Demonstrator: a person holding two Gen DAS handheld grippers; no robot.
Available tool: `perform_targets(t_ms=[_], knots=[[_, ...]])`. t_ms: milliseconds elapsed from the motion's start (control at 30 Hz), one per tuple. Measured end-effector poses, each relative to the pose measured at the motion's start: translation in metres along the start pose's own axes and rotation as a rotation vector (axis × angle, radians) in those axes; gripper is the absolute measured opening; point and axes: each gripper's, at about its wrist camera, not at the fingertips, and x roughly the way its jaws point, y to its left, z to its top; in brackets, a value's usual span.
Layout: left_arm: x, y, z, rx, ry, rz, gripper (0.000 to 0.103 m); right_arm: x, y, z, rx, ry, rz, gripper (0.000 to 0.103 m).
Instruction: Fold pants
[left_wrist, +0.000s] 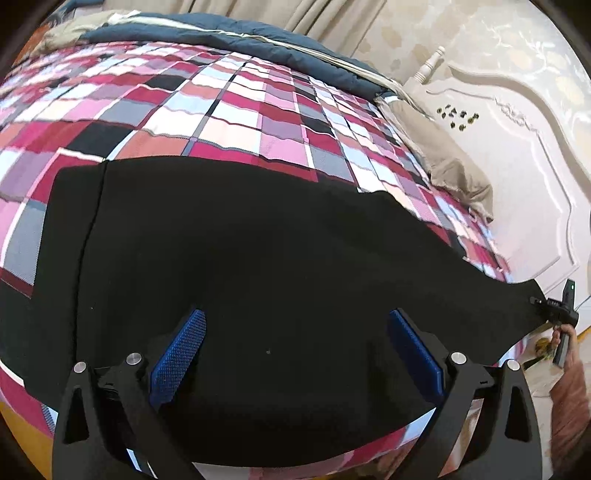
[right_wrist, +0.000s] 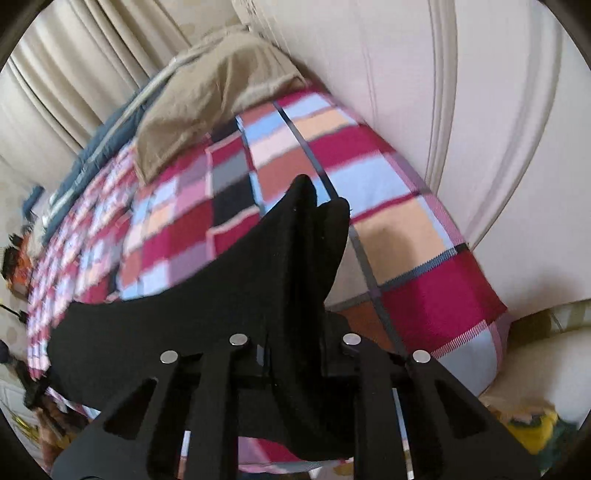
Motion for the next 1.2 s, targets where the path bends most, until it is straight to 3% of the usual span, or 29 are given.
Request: perform_targets(t_ms=[333, 600, 800, 1200], knots=[[-0.001, 0.003, 0.0, -0.023, -0.007, -0.031, 0.098, -0.073, 0.086, 0.004, -0.086, -0.082, 0.061, 0.016], [-0.003, 0.006, -0.002, -0.054, -0.027, -0.05, 0.098, -0.086, 0.191, -0.015, -0.191, -0.093, 0.183, 0.016], [-0.003, 0.005, -0.002, -0.039, -0.012, -0.043, 0.098, -0.063, 0.271, -0.042, -0.264, -0.076, 0.247, 0.016], [-0.004, 0.006, -0.002, -0.037, -0.024, -0.055, 0.098, 0.031, 0.364, -0.117, -0.398, 0.019, 0.118, 0.017]])
